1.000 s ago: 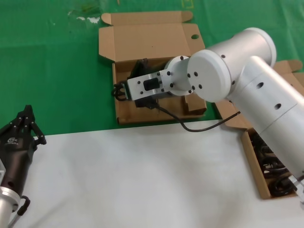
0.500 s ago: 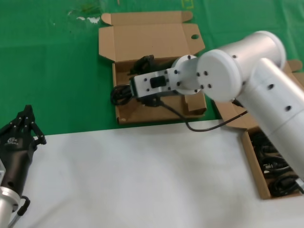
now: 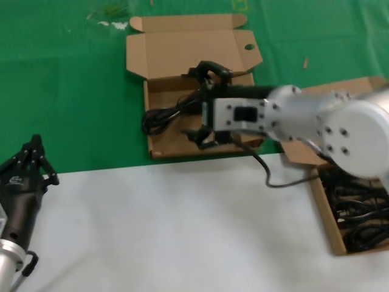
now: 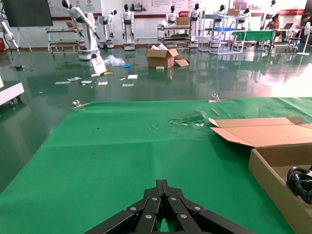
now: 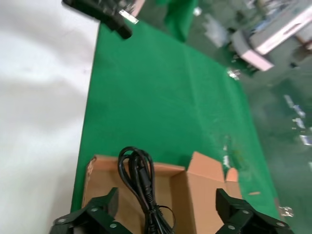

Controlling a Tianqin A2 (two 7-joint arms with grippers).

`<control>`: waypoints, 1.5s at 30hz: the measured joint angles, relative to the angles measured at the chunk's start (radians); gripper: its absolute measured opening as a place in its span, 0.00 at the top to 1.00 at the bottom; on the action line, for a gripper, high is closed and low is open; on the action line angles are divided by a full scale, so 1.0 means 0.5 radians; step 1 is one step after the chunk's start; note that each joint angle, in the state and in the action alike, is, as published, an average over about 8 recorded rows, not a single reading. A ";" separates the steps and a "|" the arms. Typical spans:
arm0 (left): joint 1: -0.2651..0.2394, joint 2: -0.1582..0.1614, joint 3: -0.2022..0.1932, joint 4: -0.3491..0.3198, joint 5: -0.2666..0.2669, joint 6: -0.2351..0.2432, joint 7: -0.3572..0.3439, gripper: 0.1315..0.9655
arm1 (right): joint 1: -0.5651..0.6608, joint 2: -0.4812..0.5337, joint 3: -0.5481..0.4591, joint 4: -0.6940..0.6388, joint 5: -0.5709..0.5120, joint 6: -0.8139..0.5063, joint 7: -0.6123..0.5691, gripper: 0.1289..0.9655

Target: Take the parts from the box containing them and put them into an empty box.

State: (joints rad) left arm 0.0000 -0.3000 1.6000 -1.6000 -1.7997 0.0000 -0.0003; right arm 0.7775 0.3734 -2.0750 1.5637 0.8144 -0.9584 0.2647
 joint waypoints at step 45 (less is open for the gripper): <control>0.000 0.000 0.000 0.000 0.000 0.000 0.000 0.38 | -0.633 0.014 0.391 0.206 0.617 0.631 -0.096 0.00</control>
State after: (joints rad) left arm 0.0000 -0.3000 1.6000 -1.6000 -1.7999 0.0000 -0.0003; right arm 0.4612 0.3802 -1.8793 1.6668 1.1227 -0.6429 0.2169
